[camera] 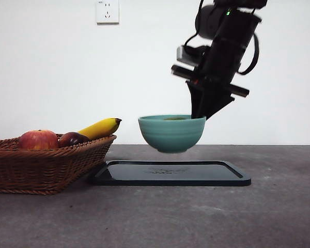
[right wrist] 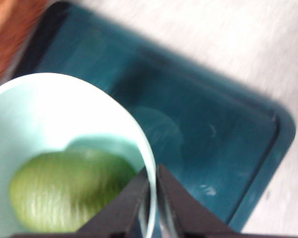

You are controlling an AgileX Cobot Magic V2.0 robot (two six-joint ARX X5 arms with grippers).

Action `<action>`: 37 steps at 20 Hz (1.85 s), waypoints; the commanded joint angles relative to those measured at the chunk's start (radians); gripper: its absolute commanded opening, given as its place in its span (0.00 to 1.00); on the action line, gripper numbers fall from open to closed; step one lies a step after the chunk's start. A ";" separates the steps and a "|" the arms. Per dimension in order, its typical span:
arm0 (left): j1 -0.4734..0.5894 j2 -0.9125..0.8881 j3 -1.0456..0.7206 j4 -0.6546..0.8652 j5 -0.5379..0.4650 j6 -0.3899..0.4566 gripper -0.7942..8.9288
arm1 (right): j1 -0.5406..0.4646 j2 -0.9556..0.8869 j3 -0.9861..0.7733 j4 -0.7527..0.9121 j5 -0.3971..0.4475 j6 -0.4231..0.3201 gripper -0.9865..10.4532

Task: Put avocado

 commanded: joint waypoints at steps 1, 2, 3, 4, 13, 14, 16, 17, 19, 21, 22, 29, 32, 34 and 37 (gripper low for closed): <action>-0.005 0.006 0.010 0.009 0.004 0.015 0.43 | 0.000 0.079 0.064 0.010 -0.005 -0.005 0.10; -0.005 0.006 0.010 0.009 0.004 0.015 0.43 | -0.002 0.102 0.075 0.016 -0.005 -0.005 0.10; -0.005 0.006 0.010 0.009 0.004 0.015 0.43 | -0.004 0.123 0.082 0.024 -0.007 -0.004 0.10; -0.005 0.006 0.010 0.009 0.004 0.015 0.43 | -0.005 0.139 0.082 0.041 -0.018 -0.004 0.10; -0.005 0.006 0.010 0.010 0.003 0.015 0.43 | -0.005 0.169 0.082 0.051 -0.029 -0.004 0.12; -0.005 0.006 0.010 0.010 0.004 0.015 0.43 | -0.004 0.169 0.082 0.051 -0.031 -0.003 0.16; -0.005 0.006 0.010 0.010 0.004 0.015 0.43 | -0.003 0.169 0.082 0.050 -0.032 0.002 0.25; -0.005 0.006 0.010 0.010 0.004 0.015 0.43 | -0.003 0.169 0.082 0.050 -0.032 0.008 0.26; -0.005 0.006 0.010 0.010 0.004 0.015 0.43 | -0.004 0.161 0.082 0.046 -0.031 0.012 0.26; -0.005 0.006 0.010 0.010 0.004 0.015 0.43 | -0.008 0.121 0.084 0.035 -0.010 0.011 0.26; -0.005 0.006 0.010 0.010 0.004 0.015 0.43 | -0.013 0.089 0.084 0.033 -0.005 0.011 0.26; -0.005 0.006 0.010 0.011 0.004 0.016 0.43 | -0.014 -0.262 0.084 -0.128 0.005 -0.014 0.26; -0.005 0.006 0.010 0.012 0.004 0.016 0.43 | -0.010 -0.404 0.079 -0.233 0.005 -0.016 0.26; -0.005 0.006 0.010 0.013 0.004 0.016 0.43 | -0.006 -0.481 0.058 -0.277 0.005 -0.016 0.26; -0.005 0.006 0.010 0.019 0.003 0.016 0.43 | 0.025 -0.620 -0.042 -0.277 0.004 -0.016 0.26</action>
